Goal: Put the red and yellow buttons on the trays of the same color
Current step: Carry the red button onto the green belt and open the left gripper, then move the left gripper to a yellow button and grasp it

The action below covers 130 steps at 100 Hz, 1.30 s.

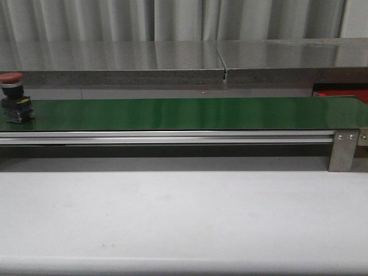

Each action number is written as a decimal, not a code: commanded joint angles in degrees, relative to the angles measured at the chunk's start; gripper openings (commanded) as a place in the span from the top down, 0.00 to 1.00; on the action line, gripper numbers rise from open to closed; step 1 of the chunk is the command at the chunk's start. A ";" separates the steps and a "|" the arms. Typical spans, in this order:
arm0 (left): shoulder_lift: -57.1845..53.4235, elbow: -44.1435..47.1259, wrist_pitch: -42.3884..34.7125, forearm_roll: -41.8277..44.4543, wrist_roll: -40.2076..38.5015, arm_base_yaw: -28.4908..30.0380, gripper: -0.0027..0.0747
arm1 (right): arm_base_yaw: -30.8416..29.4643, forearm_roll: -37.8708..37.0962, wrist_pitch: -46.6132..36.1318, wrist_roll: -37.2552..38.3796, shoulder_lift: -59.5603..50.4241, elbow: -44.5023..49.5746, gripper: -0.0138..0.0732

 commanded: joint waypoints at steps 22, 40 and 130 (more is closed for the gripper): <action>1.31 -1.77 -5.40 -0.94 -0.24 4.05 0.21 | -0.03 1.19 -4.44 -0.46 0.23 -1.44 0.98; 4.32 -1.97 -7.76 -1.33 1.07 3.67 0.21 | -0.03 1.19 -4.44 -0.46 0.23 -1.44 0.98; 8.83 -1.97 -17.39 -3.48 4.03 3.55 0.21 | -0.03 1.19 -4.44 -0.46 0.23 -1.44 0.98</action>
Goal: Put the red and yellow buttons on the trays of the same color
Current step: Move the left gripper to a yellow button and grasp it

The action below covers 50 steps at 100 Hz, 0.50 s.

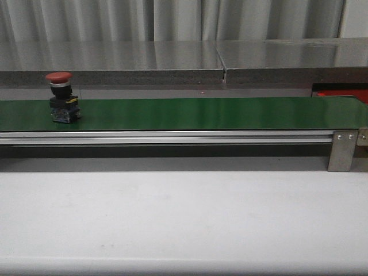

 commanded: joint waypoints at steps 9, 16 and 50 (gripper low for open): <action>-1.22 -1.88 -2.50 -1.53 0.20 -0.64 0.21 | -0.03 1.10 -4.34 -0.46 0.23 -1.44 0.98; -0.75 -1.88 -2.62 -1.53 0.29 -1.00 0.21 | -0.03 1.10 -4.34 -0.46 0.23 -1.44 0.98; -0.51 -1.88 -4.46 -1.77 0.42 -2.18 0.63 | -0.03 1.10 -4.34 -0.46 0.23 -1.44 0.98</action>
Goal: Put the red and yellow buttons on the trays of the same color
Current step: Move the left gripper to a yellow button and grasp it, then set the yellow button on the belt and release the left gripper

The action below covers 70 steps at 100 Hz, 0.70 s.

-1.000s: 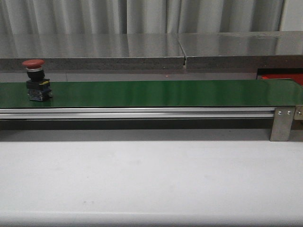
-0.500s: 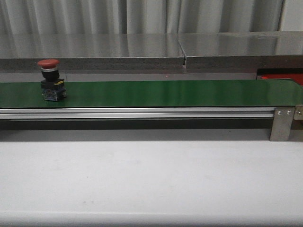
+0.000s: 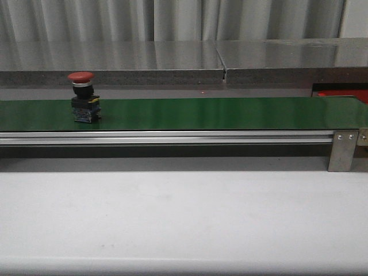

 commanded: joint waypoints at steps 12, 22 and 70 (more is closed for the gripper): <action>-3.49 -1.88 -2.68 -1.36 0.34 -0.85 0.93 | -0.03 1.10 -4.34 -0.46 0.23 -1.44 0.98; -3.88 -1.88 -1.52 -2.14 0.34 -0.85 0.99 | -0.03 1.10 -4.34 -0.46 0.23 -1.44 0.98; -19.08 -1.88 5.43 -9.00 0.34 -2.82 0.99 | -0.03 1.10 -4.34 -0.46 0.23 -1.44 0.98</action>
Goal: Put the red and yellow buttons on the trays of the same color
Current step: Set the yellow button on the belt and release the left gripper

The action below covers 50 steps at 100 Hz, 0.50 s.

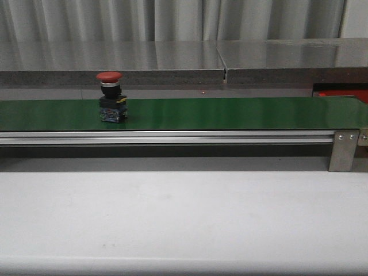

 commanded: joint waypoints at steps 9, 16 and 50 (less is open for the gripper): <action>-9.77 -1.88 0.40 -2.47 0.57 -3.94 0.99 | -0.03 1.10 -4.34 -0.46 0.23 -1.44 0.98; -11.51 -1.88 1.03 -2.47 1.04 -6.35 0.99 | -0.03 1.10 -4.34 -0.46 0.23 -1.44 0.98; -9.26 -1.88 1.65 -0.86 1.08 -17.17 0.99 | -0.03 1.10 -4.34 -0.46 0.23 -1.44 0.98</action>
